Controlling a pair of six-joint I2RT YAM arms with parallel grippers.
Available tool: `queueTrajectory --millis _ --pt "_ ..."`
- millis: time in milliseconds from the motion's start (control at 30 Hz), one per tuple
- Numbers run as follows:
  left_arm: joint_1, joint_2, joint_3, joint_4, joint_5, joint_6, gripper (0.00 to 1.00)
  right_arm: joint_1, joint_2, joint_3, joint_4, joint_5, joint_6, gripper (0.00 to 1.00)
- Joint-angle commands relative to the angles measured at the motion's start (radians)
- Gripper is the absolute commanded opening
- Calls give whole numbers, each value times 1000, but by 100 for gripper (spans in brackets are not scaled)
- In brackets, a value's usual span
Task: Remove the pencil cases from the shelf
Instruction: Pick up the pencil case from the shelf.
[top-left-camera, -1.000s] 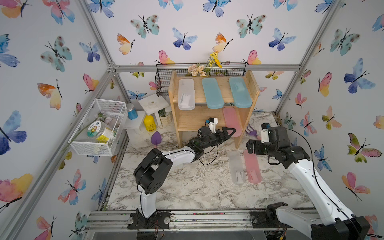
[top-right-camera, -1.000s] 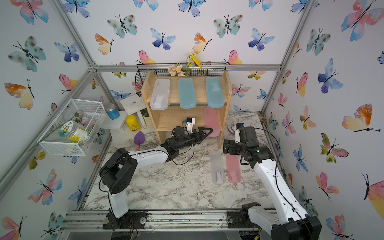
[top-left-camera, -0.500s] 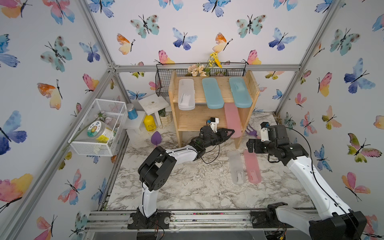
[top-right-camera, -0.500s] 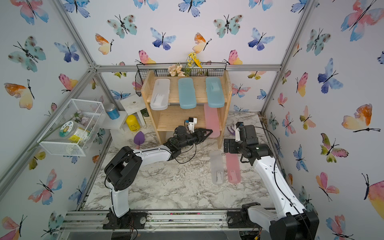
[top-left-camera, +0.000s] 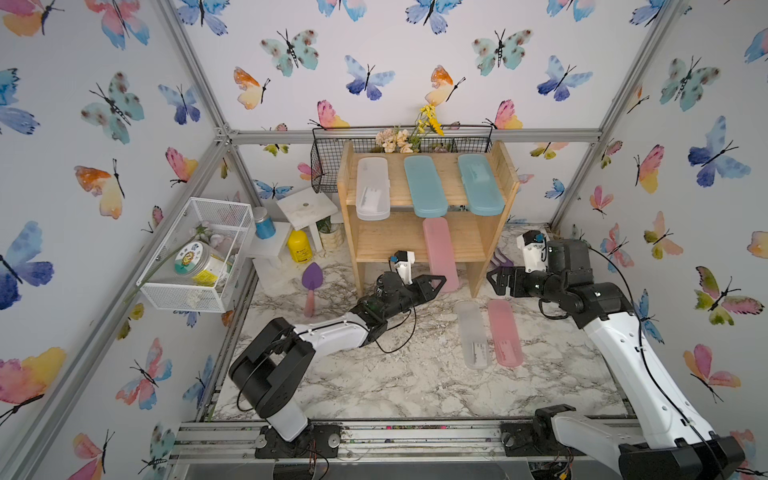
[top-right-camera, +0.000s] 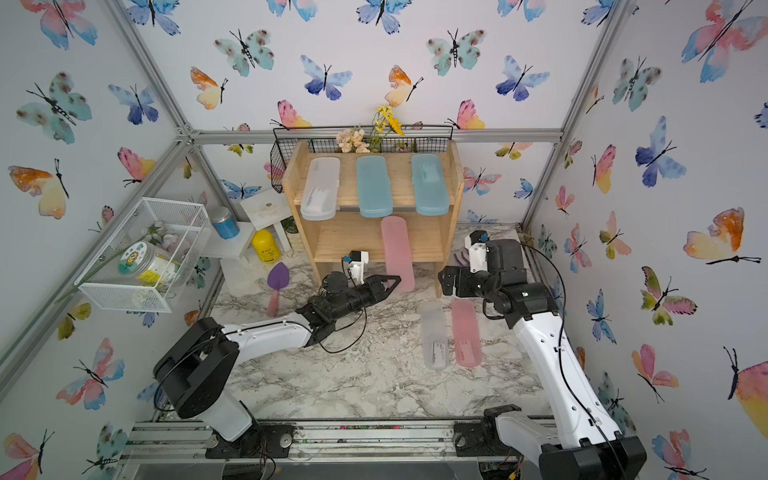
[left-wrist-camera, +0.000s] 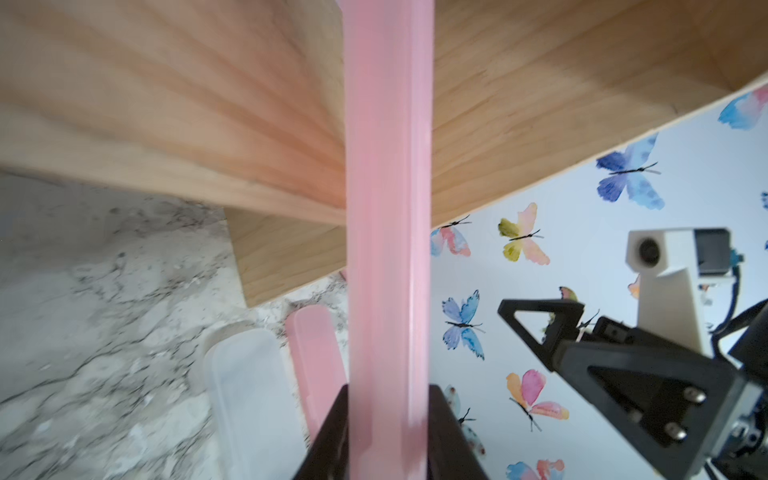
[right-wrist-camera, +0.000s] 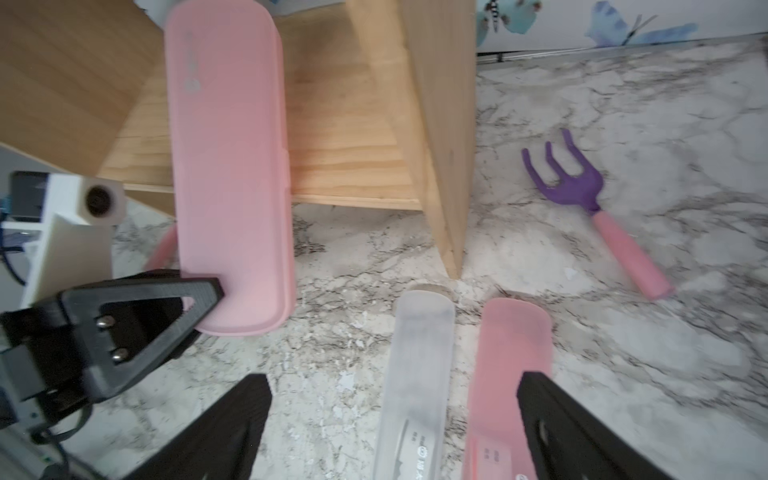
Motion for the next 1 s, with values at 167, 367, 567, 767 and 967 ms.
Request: queueTrajectory --millis 167,367,567,767,967 --pt "-147 -362 -195 -205 -288 281 27 275 -47 -24 219 -97 231 99" --pt "-202 -540 -290 -281 -389 275 28 537 31 -23 318 72 329 99" --pt "-234 -633 -332 -327 -441 265 28 608 97 -22 367 152 361 99" --pt "-246 -670 -347 -346 -475 266 28 614 147 -22 366 209 416 99" --pt "-248 -690 -349 -387 -513 263 16 616 116 -56 328 228 385 99"
